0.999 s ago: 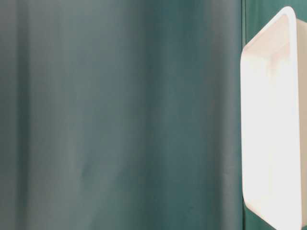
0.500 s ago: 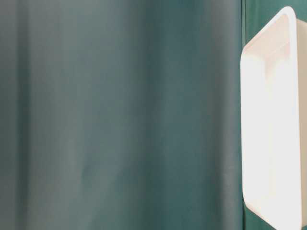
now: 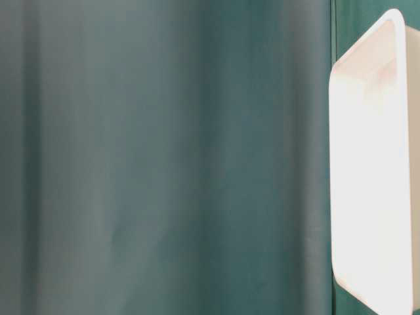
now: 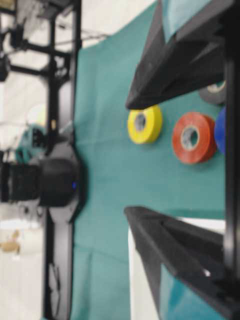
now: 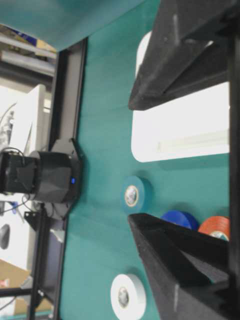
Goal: Put the tape alternately from left to right into the white case.
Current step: 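Move both grippers inward from the sides toward the tape rolls, then lower the right gripper over the yellow tape roll, then insert right gripper into yellow roll's core and grip it, then carry the yellow roll with the right gripper into the white tray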
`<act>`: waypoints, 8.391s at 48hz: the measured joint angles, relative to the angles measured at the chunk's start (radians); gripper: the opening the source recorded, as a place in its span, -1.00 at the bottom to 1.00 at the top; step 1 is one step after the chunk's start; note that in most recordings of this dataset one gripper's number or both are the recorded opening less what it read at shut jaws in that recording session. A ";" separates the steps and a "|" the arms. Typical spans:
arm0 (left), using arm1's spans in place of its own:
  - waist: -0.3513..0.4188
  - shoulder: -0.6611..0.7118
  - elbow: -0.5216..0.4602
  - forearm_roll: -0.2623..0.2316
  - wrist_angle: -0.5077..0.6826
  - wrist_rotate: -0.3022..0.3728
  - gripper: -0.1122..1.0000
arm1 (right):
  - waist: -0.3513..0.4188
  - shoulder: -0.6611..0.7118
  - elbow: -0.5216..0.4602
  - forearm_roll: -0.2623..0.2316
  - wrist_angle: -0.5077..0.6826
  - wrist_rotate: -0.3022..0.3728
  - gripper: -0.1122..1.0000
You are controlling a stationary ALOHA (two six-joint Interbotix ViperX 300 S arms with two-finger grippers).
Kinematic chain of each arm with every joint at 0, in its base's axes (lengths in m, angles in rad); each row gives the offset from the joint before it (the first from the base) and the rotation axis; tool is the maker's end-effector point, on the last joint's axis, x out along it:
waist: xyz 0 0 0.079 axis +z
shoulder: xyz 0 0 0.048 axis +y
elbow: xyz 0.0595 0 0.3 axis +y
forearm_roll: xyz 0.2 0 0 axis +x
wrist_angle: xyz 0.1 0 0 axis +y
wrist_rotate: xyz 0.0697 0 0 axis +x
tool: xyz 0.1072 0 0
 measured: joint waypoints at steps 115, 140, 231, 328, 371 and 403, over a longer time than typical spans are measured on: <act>0.041 0.676 -0.322 0.000 0.296 -0.009 0.84 | 0.000 0.744 -0.394 -0.021 0.187 0.002 0.56; 0.041 0.664 -0.318 0.000 0.313 -0.008 0.84 | 0.000 0.724 -0.387 -0.021 0.189 0.002 0.55; 0.041 0.664 -0.308 0.000 0.314 -0.008 0.84 | 0.232 0.634 -0.175 -0.020 0.267 0.077 0.55; 0.041 0.666 -0.304 0.000 0.311 -0.008 0.84 | 0.244 0.897 -0.275 -0.020 0.298 0.097 -0.76; 0.041 0.666 -0.298 -0.002 0.310 -0.009 0.84 | 0.164 0.752 -0.302 -0.048 0.334 0.192 -0.76; 0.041 0.666 -0.298 -0.002 0.310 -0.009 0.84 | -0.098 0.925 -0.523 -0.259 0.334 0.192 -0.76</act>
